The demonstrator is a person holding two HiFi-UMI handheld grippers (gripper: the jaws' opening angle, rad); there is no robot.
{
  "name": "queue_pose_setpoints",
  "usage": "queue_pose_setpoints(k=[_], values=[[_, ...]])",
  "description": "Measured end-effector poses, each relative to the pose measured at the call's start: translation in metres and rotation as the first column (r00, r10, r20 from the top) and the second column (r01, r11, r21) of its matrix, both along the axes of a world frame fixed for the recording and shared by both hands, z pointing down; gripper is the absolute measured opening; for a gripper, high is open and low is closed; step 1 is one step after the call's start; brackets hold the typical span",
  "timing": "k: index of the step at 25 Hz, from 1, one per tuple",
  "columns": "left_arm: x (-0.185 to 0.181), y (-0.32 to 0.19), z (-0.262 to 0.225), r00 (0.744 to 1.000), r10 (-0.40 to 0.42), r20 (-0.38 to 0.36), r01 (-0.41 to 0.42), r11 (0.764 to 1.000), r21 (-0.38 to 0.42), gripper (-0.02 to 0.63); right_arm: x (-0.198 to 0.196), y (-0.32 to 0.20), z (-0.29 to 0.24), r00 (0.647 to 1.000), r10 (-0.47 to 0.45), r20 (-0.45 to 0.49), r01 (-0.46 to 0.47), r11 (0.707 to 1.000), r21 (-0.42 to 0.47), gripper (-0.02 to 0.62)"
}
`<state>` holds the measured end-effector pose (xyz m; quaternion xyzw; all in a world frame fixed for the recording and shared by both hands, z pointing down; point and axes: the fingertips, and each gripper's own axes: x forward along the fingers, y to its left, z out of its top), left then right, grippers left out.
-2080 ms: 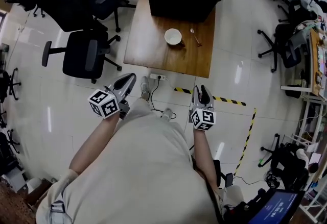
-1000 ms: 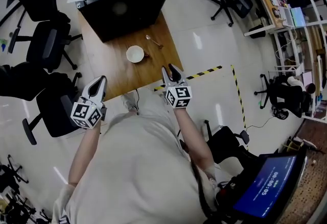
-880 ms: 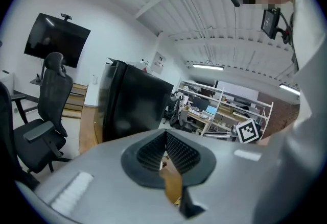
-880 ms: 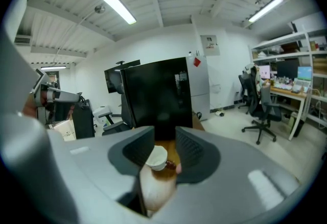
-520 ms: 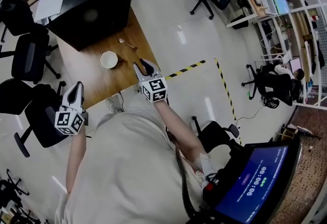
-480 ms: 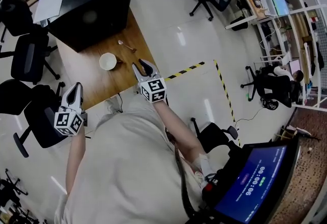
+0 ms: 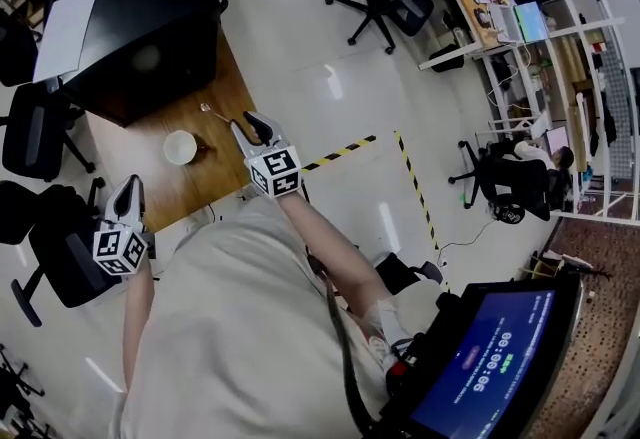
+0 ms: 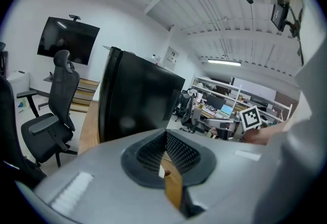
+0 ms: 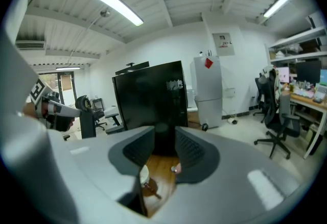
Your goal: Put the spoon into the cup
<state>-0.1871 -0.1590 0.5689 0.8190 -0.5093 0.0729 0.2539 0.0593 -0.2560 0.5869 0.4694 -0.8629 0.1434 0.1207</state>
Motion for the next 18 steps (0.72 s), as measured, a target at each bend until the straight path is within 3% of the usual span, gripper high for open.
queue_pose_setpoints(k=[9, 18], values=[[-0.002, -0.027, 0.018, 0.999, -0.038, -0.015, 0.038, 0.999, -0.024, 0.000, -0.001, -0.030, 0.013, 0.999, -0.043, -0.006, 0.043, 0.999, -0.025, 0.124], [0.014, -0.024, 0.033, 0.997, -0.071, 0.022, 0.072, 0.995, -0.066, 0.000, 0.015, -0.047, 0.090, 0.976, -0.173, -0.133, 0.153, 0.977, -0.146, 0.124]])
